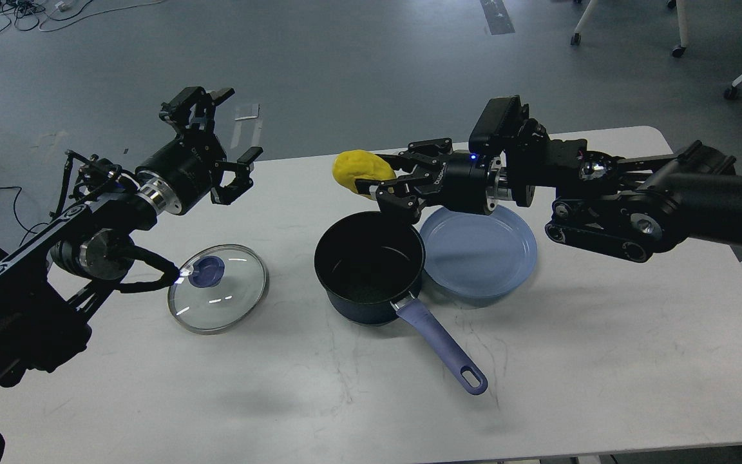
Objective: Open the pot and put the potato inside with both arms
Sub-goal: 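Move the potato over the saucepan and lower it inside, then open the right gripper and raise it away from the saucepan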
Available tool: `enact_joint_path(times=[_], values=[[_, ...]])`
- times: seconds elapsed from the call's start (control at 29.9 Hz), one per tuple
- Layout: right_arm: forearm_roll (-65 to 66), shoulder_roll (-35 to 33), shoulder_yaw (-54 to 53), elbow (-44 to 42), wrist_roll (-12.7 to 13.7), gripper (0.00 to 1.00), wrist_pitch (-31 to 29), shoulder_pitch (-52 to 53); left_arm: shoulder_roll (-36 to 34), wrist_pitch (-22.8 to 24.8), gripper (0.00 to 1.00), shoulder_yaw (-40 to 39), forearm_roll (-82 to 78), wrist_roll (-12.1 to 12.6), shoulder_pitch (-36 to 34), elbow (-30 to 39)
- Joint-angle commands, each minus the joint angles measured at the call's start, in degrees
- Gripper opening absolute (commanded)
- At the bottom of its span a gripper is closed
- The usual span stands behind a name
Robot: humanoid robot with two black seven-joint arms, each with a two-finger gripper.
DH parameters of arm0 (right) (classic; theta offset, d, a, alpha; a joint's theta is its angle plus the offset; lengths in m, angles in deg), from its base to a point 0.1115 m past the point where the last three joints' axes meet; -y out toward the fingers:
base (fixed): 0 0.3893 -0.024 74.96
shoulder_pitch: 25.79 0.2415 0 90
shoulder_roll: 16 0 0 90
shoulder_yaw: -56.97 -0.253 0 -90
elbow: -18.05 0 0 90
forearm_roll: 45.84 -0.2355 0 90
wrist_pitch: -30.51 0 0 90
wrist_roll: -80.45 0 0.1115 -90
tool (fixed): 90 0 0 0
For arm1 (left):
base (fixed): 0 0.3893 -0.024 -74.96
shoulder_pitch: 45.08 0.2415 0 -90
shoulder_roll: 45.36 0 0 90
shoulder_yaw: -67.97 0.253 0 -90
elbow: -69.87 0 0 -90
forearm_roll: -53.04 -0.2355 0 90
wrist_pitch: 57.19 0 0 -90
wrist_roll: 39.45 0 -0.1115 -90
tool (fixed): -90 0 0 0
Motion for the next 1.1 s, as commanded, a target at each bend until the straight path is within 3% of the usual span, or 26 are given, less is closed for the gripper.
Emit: enact_joint_path(times=[0.0, 0.37, 0.5, 0.6, 0.63, 0.67, 0.84, 1.07], values=[[0.26, 0.91, 1.22, 0.64, -0.76, 0.19, -0.24, -0.8, 0.2, 0.0, 0.99, 0.08, 0.0, 0.02, -0.08, 0.01], [0.27, 1.43, 5.62, 0.29, -1.25, 0.24, -0.33, -2.21, -0.15, 0.7, 0.99, 0.26, 0.0, 0.02, -0.09, -0.08], [0.27, 2.14, 5.71, -0.59, -1.12, 0.35, -0.33, -2.38, -0.32, 0.88, 0.99, 0.26, 0.0, -0.07, -0.17, -0.08], [0.18, 3.1, 5.53, -2.35, -1.03, 0.57, -0.25, -3.43, -0.32, 0.79, 0.99, 0.26, 0.0, 0.02, -0.09, 0.01], [0.0, 3.8, 5.18, -2.96, -0.94, 0.84, -0.16, -3.96, -0.32, 0.79, 0.99, 0.26, 0.0, -0.07, -0.17, 0.01], [-0.09, 4.07, 4.92, -3.14, -0.85, 0.99, -0.07, -4.57, -0.41, 0.79, 0.99, 0.17, 0.0, -0.07, -0.17, -0.08], [-1.66, 4.51, 4.39, -3.14, -0.5, 1.0, -0.07, -5.11, -0.5, 0.88, 0.99, -0.1, 0.0, -0.07, -0.17, 0.01], [-16.51, 4.51, -0.96, -2.88, 0.64, 1.0, -0.16, -4.84, -0.41, 0.79, 0.99, -0.45, 0.09, -0.07, -0.09, -0.08]])
